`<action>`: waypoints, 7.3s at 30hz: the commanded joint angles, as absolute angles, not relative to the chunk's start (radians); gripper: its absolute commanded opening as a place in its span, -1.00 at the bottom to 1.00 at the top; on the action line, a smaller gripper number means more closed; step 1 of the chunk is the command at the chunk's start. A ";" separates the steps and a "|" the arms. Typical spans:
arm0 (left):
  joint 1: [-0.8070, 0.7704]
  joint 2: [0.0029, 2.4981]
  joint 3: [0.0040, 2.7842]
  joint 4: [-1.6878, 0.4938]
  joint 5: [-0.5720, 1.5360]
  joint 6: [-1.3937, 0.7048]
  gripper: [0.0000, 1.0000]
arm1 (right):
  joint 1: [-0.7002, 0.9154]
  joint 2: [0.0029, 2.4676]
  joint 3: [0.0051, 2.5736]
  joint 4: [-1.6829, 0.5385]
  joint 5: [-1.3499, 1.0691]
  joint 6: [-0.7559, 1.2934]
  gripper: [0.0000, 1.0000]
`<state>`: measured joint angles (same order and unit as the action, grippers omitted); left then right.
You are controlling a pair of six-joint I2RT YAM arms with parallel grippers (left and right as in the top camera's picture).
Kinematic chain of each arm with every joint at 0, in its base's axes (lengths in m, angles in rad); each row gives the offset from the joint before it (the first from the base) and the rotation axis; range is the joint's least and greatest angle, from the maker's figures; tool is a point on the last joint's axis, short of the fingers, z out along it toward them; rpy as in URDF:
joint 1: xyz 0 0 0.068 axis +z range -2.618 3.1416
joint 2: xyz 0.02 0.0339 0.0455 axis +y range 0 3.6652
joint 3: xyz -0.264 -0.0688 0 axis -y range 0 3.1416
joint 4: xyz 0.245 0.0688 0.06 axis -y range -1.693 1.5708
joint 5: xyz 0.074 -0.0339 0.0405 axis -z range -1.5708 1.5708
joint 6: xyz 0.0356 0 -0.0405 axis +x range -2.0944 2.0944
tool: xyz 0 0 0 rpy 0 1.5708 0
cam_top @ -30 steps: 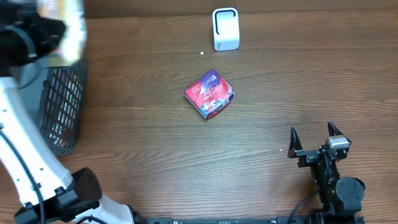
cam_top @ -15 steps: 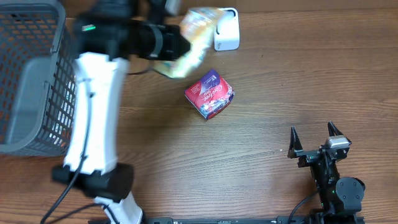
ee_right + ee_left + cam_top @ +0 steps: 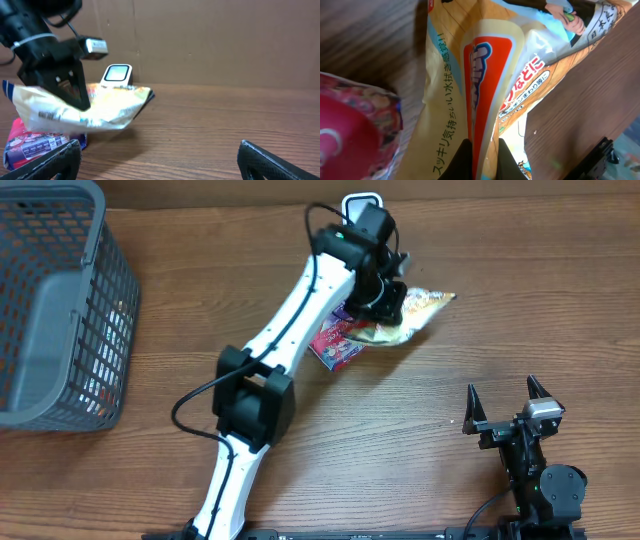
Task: Scan the item barcode
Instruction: 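Carry the pouch to the table beside the Carefree pack, then open the left gripper to drop the pouch and retract, then lower the left gripper into the basket toward the white spray can, then grip the white spray can with the left gripper and lift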
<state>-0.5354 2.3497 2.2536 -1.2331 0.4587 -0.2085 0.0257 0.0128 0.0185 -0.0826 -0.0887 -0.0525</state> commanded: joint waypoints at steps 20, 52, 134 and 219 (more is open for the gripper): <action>-0.344 2.095 2.472 -1.423 0.549 -0.165 1.00 | 0.017 0.003 0.008 -0.079 -0.079 -0.053 1.00; 0.715 1.903 2.489 -1.583 0.199 -0.170 0.99 | 0.017 0.003 0.008 -0.079 -0.079 -0.053 1.00; 0.601 2.513 2.317 -1.453 0.214 0.223 0.92 | 0.017 0.003 0.008 -0.079 -0.079 -0.053 1.00; 0.609 2.479 2.236 -1.328 -0.001 0.022 0.25 | 0.017 0.003 0.008 -0.079 -0.079 -0.053 1.00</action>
<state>0.6083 2.4744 2.2765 -1.3361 0.0566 0.0040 0.0257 0.0128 0.0185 -0.0834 -0.0887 -0.0525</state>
